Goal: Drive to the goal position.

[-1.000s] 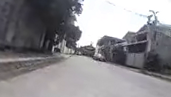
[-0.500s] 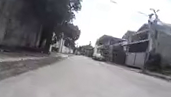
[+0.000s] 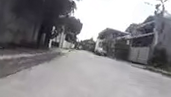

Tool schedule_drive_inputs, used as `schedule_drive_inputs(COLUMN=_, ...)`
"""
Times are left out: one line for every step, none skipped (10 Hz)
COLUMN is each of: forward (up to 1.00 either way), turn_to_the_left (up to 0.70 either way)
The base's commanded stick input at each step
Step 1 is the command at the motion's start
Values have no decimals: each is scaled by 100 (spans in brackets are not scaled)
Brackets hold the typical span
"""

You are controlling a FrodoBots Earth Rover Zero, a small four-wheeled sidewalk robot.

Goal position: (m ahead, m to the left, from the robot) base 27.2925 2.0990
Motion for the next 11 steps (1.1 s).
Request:
schedule_drive_inputs(forward=70, turn_to_the_left=0)
schedule_drive_inputs(forward=70, turn_to_the_left=0)
schedule_drive_inputs(forward=70, turn_to_the_left=0)
schedule_drive_inputs(forward=70, turn_to_the_left=0)
schedule_drive_inputs(forward=70, turn_to_the_left=0)
schedule_drive_inputs(forward=70, turn_to_the_left=0)
schedule_drive_inputs(forward=70, turn_to_the_left=0)
schedule_drive_inputs(forward=70, turn_to_the_left=0)
schedule_drive_inputs(forward=70, turn_to_the_left=0)
schedule_drive_inputs(forward=70, turn_to_the_left=0)
schedule_drive_inputs(forward=70, turn_to_the_left=0)
